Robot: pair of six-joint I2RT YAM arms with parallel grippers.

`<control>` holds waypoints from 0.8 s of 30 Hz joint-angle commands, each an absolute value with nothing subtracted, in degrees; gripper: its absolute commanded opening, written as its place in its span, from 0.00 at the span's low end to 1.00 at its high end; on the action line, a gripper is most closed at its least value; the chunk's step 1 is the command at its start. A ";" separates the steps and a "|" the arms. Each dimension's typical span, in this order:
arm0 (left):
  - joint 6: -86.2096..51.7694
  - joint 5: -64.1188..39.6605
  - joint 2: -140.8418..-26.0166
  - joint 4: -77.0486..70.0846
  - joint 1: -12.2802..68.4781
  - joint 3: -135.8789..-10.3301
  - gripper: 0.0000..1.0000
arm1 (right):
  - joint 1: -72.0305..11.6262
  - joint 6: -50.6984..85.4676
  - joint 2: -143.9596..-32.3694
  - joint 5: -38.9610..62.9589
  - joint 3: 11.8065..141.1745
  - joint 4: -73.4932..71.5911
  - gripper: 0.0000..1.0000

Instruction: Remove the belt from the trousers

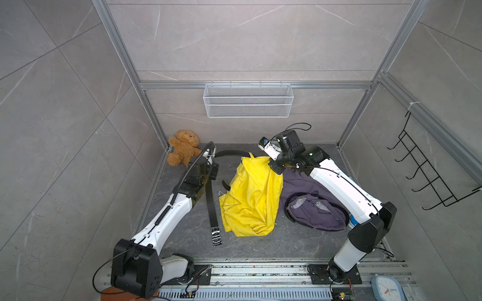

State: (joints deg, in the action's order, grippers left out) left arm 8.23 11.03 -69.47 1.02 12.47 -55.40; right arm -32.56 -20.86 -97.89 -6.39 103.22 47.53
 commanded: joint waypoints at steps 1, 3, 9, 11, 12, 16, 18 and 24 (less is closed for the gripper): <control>4.77 14.81 -64.65 3.53 3.35 -58.69 0.00 | -29.04 -17.32 -99.57 -10.11 102.31 46.16 0.00; 5.17 18.76 -64.18 4.47 0.08 -60.49 0.00 | -27.43 -16.49 -100.27 -10.19 101.91 45.90 0.00; 2.29 22.36 -63.54 6.29 -8.48 -63.66 0.00 | -22.08 -14.22 -100.89 -11.99 100.94 46.45 0.00; 2.30 23.01 -62.58 6.14 -10.35 -64.06 0.00 | -20.67 -13.69 -100.27 -11.17 100.31 46.25 0.00; 3.23 24.60 -61.97 5.41 -10.97 -64.12 0.00 | -20.19 -13.64 -100.30 -11.16 100.01 46.36 0.00; 4.39 25.13 -58.55 4.19 -16.11 -65.43 0.00 | -19.03 -13.92 -101.18 -10.83 99.58 47.60 0.00; 4.67 25.62 -57.82 4.89 -17.72 -67.27 0.00 | -18.57 -13.65 -101.46 -10.94 98.78 47.35 0.00; 5.35 28.60 -57.53 5.26 -19.95 -71.51 0.00 | -16.46 -13.33 -103.37 -12.56 98.43 48.15 0.00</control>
State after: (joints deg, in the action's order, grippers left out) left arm 4.93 23.68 -58.59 8.99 -18.13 -67.70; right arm -18.48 -14.55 -101.95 -8.82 98.83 47.16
